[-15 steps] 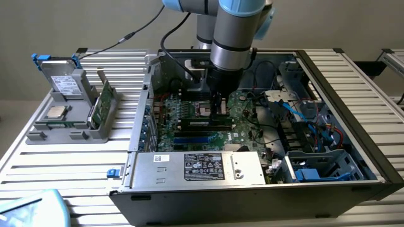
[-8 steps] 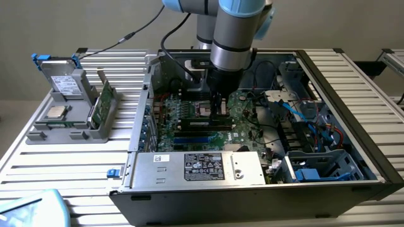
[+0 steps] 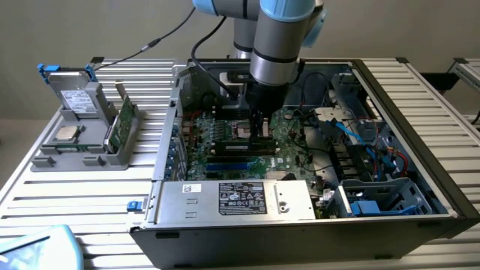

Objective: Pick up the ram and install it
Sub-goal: 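Insert the ram into the slot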

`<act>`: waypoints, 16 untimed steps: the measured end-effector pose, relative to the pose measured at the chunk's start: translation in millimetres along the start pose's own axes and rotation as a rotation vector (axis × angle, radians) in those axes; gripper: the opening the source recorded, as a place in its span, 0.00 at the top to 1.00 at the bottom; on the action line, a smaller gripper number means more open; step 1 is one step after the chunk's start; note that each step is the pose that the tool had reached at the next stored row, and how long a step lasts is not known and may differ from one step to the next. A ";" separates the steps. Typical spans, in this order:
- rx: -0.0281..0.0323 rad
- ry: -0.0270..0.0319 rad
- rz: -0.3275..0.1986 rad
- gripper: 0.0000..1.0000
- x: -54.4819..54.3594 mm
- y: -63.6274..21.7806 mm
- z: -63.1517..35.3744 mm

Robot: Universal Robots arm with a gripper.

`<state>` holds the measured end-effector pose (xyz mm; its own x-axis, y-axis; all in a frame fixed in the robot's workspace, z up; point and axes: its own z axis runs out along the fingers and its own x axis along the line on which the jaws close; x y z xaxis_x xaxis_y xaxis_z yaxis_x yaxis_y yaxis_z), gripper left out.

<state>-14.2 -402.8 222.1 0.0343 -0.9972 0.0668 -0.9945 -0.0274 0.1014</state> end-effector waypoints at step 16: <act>-0.0009 -0.0016 0.014 0.87 -0.7 -0.2 1.6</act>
<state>-14.2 -402.2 220.4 0.0207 -0.9976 0.0666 -0.9947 -0.0138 0.1014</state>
